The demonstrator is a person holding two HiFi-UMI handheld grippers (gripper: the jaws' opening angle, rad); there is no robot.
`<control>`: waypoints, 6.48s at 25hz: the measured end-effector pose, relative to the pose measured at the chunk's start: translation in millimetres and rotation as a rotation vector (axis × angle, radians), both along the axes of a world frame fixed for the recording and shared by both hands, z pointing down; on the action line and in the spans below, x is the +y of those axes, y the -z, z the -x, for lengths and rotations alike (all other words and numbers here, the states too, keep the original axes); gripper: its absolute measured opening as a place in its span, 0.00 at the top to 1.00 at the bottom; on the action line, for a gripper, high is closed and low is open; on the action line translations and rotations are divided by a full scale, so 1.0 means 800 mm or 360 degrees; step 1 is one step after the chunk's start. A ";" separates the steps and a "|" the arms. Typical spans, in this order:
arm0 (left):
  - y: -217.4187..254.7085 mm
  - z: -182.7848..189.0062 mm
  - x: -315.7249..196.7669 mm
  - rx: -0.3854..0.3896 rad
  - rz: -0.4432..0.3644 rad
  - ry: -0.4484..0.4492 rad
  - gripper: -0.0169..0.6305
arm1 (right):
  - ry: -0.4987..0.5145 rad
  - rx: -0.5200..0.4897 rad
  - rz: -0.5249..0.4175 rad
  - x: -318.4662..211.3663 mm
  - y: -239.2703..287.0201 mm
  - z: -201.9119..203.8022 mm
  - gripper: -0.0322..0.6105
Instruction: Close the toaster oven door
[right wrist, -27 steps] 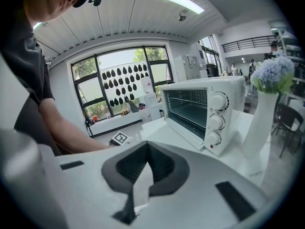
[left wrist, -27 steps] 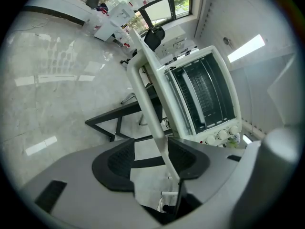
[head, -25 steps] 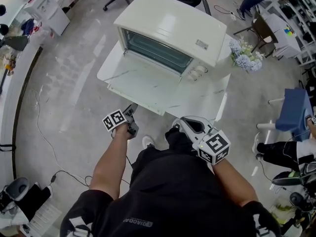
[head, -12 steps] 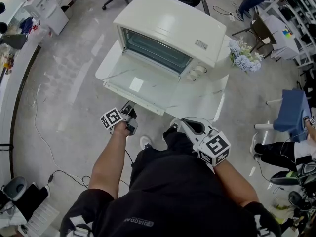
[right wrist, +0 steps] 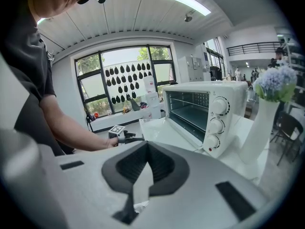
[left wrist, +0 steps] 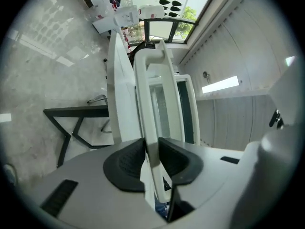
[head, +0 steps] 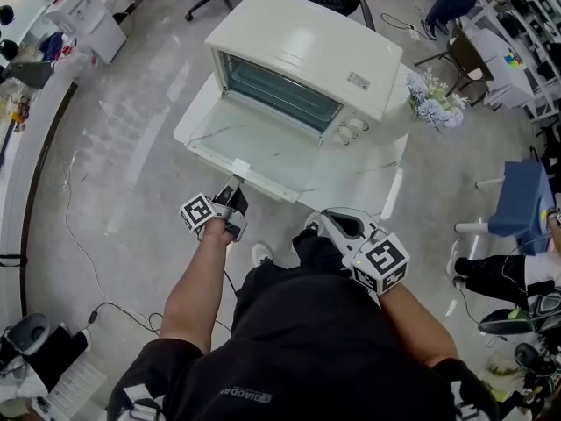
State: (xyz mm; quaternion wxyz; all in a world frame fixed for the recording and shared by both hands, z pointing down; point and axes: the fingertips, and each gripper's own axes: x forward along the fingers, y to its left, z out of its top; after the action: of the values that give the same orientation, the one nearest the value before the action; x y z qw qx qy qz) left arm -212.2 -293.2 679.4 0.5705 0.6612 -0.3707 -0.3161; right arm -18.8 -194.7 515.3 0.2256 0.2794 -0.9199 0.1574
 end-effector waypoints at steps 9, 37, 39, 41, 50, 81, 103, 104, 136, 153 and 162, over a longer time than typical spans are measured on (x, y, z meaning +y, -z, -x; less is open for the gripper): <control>0.054 -0.004 -0.005 0.0183 -0.0092 -0.0005 0.82 | -0.0016 -0.0053 -0.0016 0.000 0.009 0.005 0.95; 0.214 -0.044 -0.111 0.0260 -0.0356 0.0008 0.81 | -0.0072 -0.0212 -0.0163 -0.083 0.061 -0.029 0.95; 0.217 -0.047 -0.118 0.0258 -0.0362 0.0013 0.81 | -0.0081 -0.0216 -0.0166 -0.087 0.061 -0.034 0.95; 0.220 -0.050 -0.126 0.0252 -0.0360 0.0013 0.82 | -0.0091 -0.0224 -0.0168 -0.090 0.061 -0.039 0.95; 0.234 -0.062 -0.156 0.0264 -0.0322 0.0019 0.82 | -0.0135 -0.0254 -0.0193 -0.100 0.069 -0.057 0.95; 0.239 -0.075 -0.186 0.0272 -0.0361 0.0039 0.80 | -0.0200 -0.0275 -0.0214 -0.109 0.070 -0.083 0.95; 0.286 -0.073 -0.042 -0.0910 -0.0510 -0.0214 0.97 | -0.0240 -0.0455 -0.0206 -0.074 0.086 -0.023 0.95; 0.288 -0.075 -0.035 -0.1006 -0.0537 -0.0229 0.97 | -0.0242 -0.0452 -0.0208 -0.072 0.086 -0.023 0.95; 0.278 -0.130 0.066 -0.1970 -0.0976 -0.0465 0.97 | -0.0327 -0.0328 -0.0166 -0.043 0.058 -0.039 0.95; 0.292 -0.140 0.065 -0.1988 -0.1020 -0.0486 0.97 | -0.0302 -0.0310 -0.0190 -0.040 0.065 -0.038 0.95; 0.293 -0.135 0.062 -0.1998 -0.1000 -0.0479 0.97 | -0.0305 -0.0314 -0.0185 -0.043 0.067 -0.036 0.95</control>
State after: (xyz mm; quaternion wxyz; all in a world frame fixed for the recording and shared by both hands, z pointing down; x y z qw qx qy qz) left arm -104.3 -243.6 444.7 0.0698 0.8952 -0.4251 0.1142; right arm 9.7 -229.2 461.6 0.1014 0.3618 -0.9143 0.1514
